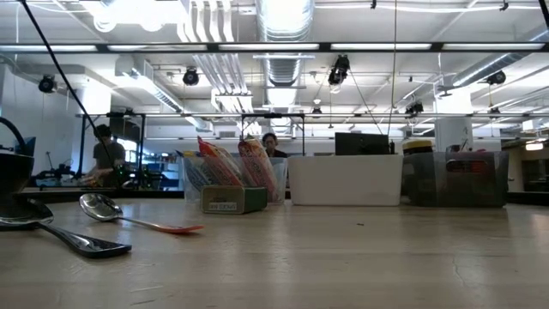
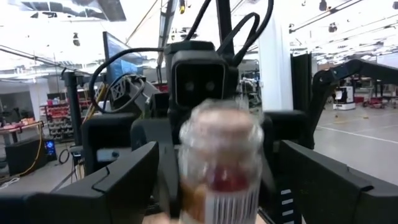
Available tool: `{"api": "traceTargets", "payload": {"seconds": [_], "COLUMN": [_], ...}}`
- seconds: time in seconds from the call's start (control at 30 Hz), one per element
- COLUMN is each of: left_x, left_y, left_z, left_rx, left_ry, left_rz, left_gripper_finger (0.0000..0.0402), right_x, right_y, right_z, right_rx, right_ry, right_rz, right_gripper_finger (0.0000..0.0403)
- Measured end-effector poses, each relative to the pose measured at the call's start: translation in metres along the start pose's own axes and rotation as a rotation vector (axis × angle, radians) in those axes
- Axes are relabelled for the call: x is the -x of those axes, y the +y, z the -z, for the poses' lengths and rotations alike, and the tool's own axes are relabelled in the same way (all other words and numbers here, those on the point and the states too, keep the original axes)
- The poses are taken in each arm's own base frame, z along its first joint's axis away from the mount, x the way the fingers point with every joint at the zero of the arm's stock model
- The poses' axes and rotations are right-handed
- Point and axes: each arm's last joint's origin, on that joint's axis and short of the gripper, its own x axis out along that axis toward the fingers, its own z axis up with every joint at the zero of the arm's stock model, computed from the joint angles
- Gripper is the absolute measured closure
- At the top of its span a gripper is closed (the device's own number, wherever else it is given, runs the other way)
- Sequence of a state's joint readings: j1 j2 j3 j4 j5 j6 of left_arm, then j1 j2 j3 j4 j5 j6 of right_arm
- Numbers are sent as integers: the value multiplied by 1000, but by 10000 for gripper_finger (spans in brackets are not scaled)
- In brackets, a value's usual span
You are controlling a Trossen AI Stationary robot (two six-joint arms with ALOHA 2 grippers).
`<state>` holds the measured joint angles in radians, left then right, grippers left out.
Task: Pick & Place Food Item
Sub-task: Put the brown seasoning bottle into the black bin
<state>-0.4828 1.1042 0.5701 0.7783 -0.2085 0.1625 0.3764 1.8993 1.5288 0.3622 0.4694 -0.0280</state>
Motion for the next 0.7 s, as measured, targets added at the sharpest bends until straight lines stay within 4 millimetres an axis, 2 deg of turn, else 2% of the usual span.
{"api": "traceTargets", "payload": {"seconds": [0.2,0.37,0.7], "left_x": [0,-1,-15], "left_y": [0,-1,-4], "left_z": [-1,1,4], "left_rx": [6,7,6], "left_ry": [-9,-3,1], "left_rz": [10,11,11], "left_gripper_finger": [69,69,69], "right_x": [-7,-9,-11], "right_y": [1,-3,-3], "right_z": [9,8,9], "right_rx": [2,-11,-20], "right_ry": [-3,-25,-31], "right_rz": [-4,-49,-69], "right_gripper_finger": [219,219,219]}}
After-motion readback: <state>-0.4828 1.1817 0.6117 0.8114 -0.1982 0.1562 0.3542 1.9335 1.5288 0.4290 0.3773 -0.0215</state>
